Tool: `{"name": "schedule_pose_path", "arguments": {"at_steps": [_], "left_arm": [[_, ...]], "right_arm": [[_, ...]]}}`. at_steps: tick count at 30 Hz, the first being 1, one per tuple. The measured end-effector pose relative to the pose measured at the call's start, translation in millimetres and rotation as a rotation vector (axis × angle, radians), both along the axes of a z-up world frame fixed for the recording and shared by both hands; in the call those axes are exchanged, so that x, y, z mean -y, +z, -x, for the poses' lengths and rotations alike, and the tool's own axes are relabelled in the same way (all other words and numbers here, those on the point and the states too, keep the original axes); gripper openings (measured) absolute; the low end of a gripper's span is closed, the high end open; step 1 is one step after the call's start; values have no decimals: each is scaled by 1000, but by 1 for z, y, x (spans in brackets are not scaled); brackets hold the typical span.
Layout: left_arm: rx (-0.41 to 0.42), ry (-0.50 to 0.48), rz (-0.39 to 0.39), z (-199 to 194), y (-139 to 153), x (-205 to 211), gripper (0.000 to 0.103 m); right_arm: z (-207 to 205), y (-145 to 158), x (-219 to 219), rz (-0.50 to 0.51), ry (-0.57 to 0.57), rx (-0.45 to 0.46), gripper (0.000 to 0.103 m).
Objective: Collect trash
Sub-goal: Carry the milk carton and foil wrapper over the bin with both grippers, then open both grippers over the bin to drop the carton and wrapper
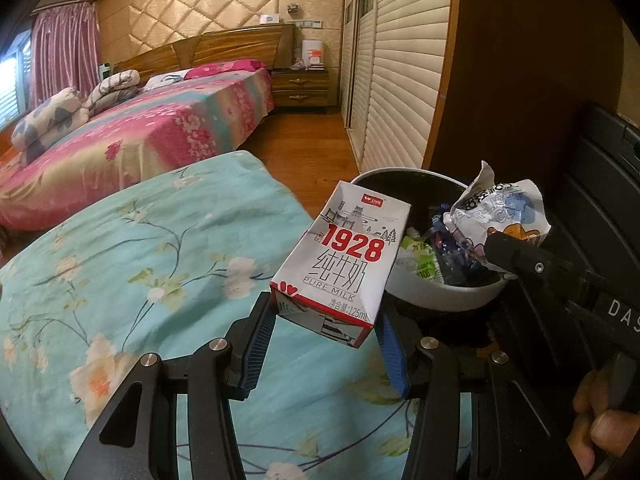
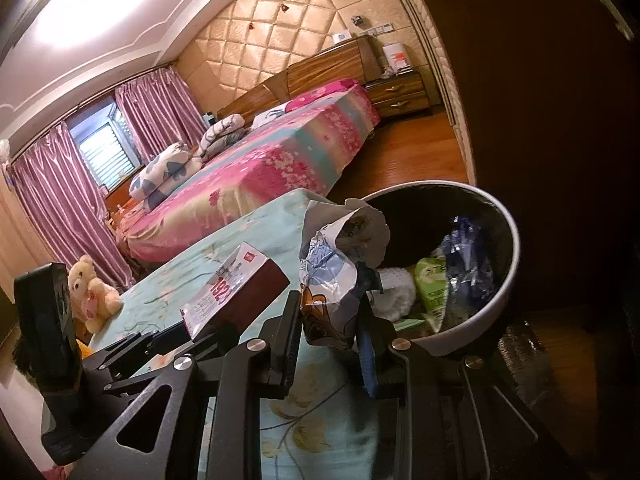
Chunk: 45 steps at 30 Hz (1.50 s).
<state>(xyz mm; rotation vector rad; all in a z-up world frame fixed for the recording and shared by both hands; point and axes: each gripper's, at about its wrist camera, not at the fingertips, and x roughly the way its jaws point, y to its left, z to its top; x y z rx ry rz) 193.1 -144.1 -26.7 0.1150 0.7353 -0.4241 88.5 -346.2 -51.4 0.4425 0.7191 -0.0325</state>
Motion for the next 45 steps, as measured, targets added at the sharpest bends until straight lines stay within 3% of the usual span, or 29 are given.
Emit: {"name": "schedule_pose_path", "arguments": {"at_steps": [23, 45], "left_arm": [[0, -48, -17, -23, -2, 38, 48], [3, -60, -38, -38, -4, 56, 48]], "right_arm": [[-4, -4, 33, 6, -68, -28, 26], [-29, -7, 44, 37, -56, -65, 26]]}}
